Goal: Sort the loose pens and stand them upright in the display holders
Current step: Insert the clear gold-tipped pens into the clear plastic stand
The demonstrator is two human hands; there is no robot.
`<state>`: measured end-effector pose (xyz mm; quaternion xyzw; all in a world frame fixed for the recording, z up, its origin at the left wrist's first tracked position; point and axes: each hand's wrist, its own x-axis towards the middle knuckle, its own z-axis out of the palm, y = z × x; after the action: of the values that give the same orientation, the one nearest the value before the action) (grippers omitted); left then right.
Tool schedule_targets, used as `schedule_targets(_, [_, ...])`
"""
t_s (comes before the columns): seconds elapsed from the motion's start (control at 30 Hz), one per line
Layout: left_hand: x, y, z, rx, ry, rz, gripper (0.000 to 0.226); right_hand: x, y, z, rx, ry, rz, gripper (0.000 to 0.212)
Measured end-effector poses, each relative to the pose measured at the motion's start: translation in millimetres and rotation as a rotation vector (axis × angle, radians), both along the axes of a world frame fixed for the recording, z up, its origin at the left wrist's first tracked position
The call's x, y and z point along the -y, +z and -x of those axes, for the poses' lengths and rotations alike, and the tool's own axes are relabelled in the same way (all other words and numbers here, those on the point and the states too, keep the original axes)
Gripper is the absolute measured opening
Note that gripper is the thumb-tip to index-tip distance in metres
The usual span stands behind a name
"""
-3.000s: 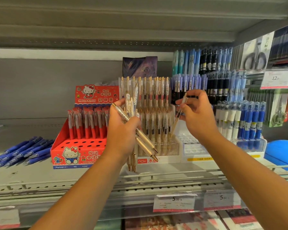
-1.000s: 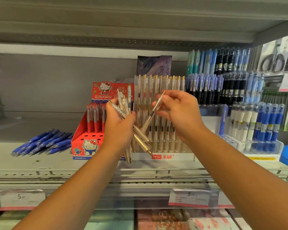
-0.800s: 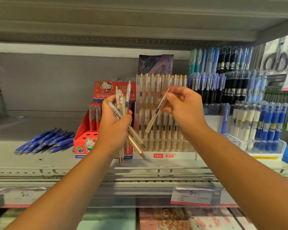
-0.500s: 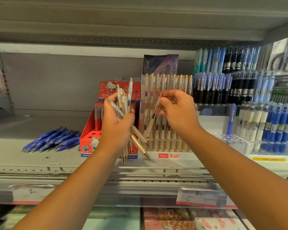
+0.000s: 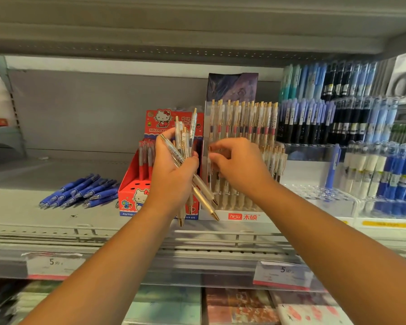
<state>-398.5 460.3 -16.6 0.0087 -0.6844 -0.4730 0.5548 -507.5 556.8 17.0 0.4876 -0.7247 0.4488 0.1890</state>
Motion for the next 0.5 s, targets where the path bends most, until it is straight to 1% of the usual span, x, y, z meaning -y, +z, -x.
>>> schedule_targets(0.07, [0,0,0,0.008,0.003,0.008,0.044,-3,0,0,-0.020,-0.043,-0.013,0.024])
schedule_targets(0.13, [1,-1,1,0.016,-0.005,0.012,0.044,-8,-2,-5,-0.020,-0.072,0.031,0.017])
schedule_targets(0.17, [2,-2,1,0.020,-0.010,0.011,0.043,-11,-2,-8,0.017,-0.049,0.063,0.011])
schedule_targets(0.2, [3,-2,2,0.024,-0.014,0.007,0.043,-14,-2,-12,0.100,0.023,0.089,0.005])
schedule_targets(0.23, [3,-2,2,0.029,-0.019,0.000,0.043,-17,-1,-16,0.219,0.127,0.082,0.006])
schedule_targets(0.27, [4,-2,2,0.035,-0.027,-0.008,0.043,-21,0,-20,0.342,0.243,0.032,0.009])
schedule_targets(0.3, [4,-3,3,0.044,-0.037,-0.019,0.044,-24,1,-24,0.422,0.336,-0.046,0.011])
schedule_targets(0.37, [5,-3,3,0.053,-0.046,-0.035,0.045,-29,2,-28,0.432,0.411,-0.161,0.015])
schedule_targets(0.5, [2,-2,2,0.072,-0.047,-0.062,0.046,-36,3,-28,0.484,0.485,-0.155,0.031])
